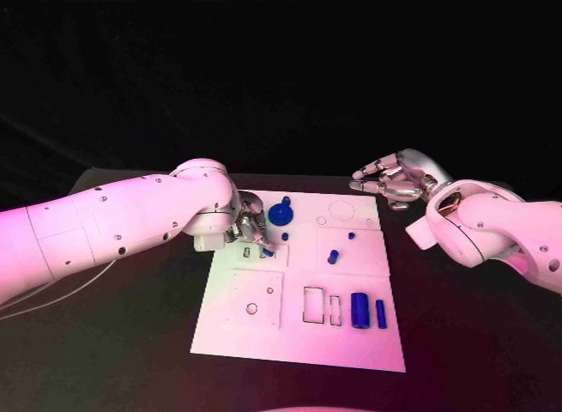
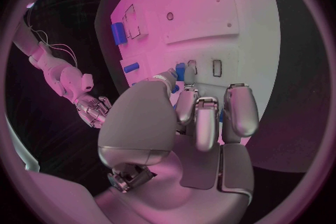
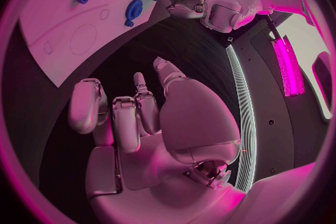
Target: Assemble the parts on the task board
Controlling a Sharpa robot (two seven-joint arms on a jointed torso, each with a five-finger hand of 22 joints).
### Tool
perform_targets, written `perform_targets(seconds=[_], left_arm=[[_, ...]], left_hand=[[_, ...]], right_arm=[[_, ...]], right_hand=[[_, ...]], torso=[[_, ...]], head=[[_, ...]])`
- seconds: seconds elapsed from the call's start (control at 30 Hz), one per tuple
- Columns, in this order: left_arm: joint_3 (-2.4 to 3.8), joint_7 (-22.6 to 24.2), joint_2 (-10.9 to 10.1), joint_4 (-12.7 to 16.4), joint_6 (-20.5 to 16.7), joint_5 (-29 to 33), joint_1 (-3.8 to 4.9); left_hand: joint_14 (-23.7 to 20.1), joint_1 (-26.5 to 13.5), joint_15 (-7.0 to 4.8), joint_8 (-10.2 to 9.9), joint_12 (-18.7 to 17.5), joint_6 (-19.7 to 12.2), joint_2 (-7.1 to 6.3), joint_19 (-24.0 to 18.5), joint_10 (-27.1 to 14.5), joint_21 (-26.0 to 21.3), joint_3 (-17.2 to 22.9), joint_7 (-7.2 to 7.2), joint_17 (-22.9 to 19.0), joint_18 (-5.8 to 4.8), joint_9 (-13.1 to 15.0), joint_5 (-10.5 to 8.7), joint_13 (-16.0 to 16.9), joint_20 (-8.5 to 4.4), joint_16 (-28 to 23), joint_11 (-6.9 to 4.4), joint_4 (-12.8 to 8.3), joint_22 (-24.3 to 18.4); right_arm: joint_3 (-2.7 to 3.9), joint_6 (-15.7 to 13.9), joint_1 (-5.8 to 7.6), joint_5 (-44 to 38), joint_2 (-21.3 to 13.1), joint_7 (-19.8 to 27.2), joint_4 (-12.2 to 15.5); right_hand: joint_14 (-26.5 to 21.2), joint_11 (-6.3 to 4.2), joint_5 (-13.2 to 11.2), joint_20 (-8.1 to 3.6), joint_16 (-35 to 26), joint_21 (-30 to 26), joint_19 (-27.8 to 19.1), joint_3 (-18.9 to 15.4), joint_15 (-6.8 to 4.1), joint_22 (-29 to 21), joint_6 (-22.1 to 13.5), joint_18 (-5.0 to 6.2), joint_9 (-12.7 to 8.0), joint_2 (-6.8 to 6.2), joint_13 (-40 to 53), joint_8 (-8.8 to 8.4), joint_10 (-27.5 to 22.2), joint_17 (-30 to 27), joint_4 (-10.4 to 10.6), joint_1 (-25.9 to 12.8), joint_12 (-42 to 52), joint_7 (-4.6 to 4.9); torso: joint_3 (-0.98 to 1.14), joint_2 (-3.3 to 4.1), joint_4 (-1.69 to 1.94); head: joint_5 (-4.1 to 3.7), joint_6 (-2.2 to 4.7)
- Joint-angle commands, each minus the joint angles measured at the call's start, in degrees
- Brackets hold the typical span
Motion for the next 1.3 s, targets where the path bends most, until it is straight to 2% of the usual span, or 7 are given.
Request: perform_targets(seconds=[0.03,0.23,0.53,0.67,0.97,1.1,1.3], left_arm=[[-0.02,0.08,-0.14,0.09,-0.54,2.37,-0.05],[0.00,0.16,-1.45,1.11,-2.97,4.98,-0.08],[0.03,0.85,-5.60,4.75,-10.50,6.61,-0.34],[0.04,1.18,-7.16,6.35,-13.47,6.00,-0.57],[0.03,1.83,-9.06,9.29,-17.09,1.57,-1.11],[0.01,2.03,-9.03,9.96,-17.80,-0.93,-1.82],[0.00,2.10,-8.58,10.18,-18.58,-4.01,-3.51]], left_hand=[[4.86,-1.92,0.12,0.94,-0.22,-0.04,-2.33,0.12,0.09,0.21,11.45,0.23,11.45,-0.53,1.01,0.15,0.20,0.09,-0.18,0.26,-7.01,0.08],[4.89,-3.95,0.14,1.60,-0.05,-0.16,-3.66,0.28,0.45,0.34,15.95,0.08,11.55,-0.58,2.25,0.19,0.46,0.12,-0.15,0.26,-9.06,0.40],[4.93,-5.67,-0.02,2.44,0.50,0.25,-5.42,0.49,1.18,0.54,20.57,-0.05,11.68,-0.63,3.51,0.17,1.22,0.02,-0.11,0.08,-11.94,0.80],[4.93,-6.20,-0.08,2.71,0.44,0.47,-6.05,0.67,1.30,0.69,21.53,-0.14,11.67,-0.69,3.84,0.16,1.14,-0.03,-0.12,-0.03,-12.64,1.13],[4.94,-6.80,-0.18,3.08,0.47,0.83,-6.85,0.99,1.60,0.93,22.46,-0.31,11.69,-0.79,4.21,0.14,1.13,-0.11,-0.12,-0.16,-13.32,1.67],[4.94,-6.94,-0.20,3.18,0.46,0.94,-7.09,1.09,1.67,1.00,22.69,-0.36,11.70,-0.83,4.30,0.14,1.10,-0.14,-0.12,-0.20,-13.49,1.85],[4.95,-7.05,-0.23,3.28,0.36,1.06,-7.29,1.13,1.70,1.04,22.96,-0.41,11.70,-0.84,4.40,0.15,0.97,-0.17,-0.12,-0.25,-13.66,1.91]], right_arm=[[0.02,0.79,-0.02,-0.53,-0.08,-0.23,0.06],[0.01,0.93,-0.02,-0.53,-0.22,-0.35,0.04],[-0.02,0.97,-0.05,-0.53,-0.48,-0.37,0.06],[-0.03,0.94,-0.08,-0.53,-0.59,-0.35,0.06],[-0.06,0.91,-0.14,-0.53,-0.72,-0.32,0.01],[-0.07,0.91,-0.18,-0.53,-0.73,-0.30,-0.02],[-0.08,0.92,-0.21,-0.55,-0.88,-0.26,0.04]], right_hand=[[4.11,-0.14,0.07,0.05,-0.34,-0.18,-0.31,-0.30,-0.36,-0.01,-0.35,0.70,-0.07,0.28,4.18,0.28,-0.34,7.64,0.03,0.10,-0.29,-0.07],[4.10,-0.14,0.10,0.05,-0.37,-0.16,-0.28,-0.32,-0.36,0.01,-0.37,0.69,-0.08,0.31,4.17,0.31,-0.33,7.61,0.03,0.11,-0.29,-0.07],[4.10,-0.14,0.10,0.05,-0.37,-0.16,-0.28,-0.32,-0.36,0.01,-0.37,0.69,-0.08,0.31,4.17,0.31,-0.33,7.61,0.03,0.11,-0.29,-0.07],[4.10,-0.14,0.10,0.05,-0.37,-0.16,-0.28,-0.32,-0.36,0.01,-0.37,0.69,-0.08,0.31,4.17,0.31,-0.33,7.61,0.03,0.11,-0.29,-0.07],[4.11,-0.14,0.12,0.05,-0.36,-0.21,-0.30,-0.37,-0.36,-0.01,-0.39,0.70,-0.09,0.31,4.15,0.34,-0.34,7.64,0.06,0.07,-0.30,-0.06],[4.11,-0.14,0.12,0.05,-0.36,-0.21,-0.30,-0.37,-0.36,-0.01,-0.39,0.70,-0.09,0.31,4.15,0.34,-0.34,7.64,0.06,0.07,-0.30,-0.06],[4.11,-0.14,0.12,0.05,-0.36,-0.21,-0.30,-0.37,-0.36,-0.01,-0.39,0.70,-0.09,0.31,4.15,0.34,-0.34,7.64,0.06,0.07,-0.30,-0.06]], torso=[[0.02,-0.01,0.02],[0.02,0.05,0.10],[0.05,0.06,0.13],[0.06,0.04,0.21],[0.32,-0.03,0.41],[0.29,-0.02,0.37],[0.25,0.04,0.25]], head=[[0.07,-0.01],[0.11,0.12],[0.31,0.03],[0.52,0.00],[0.67,-0.22],[0.81,-0.21],[0.64,-0.25]])
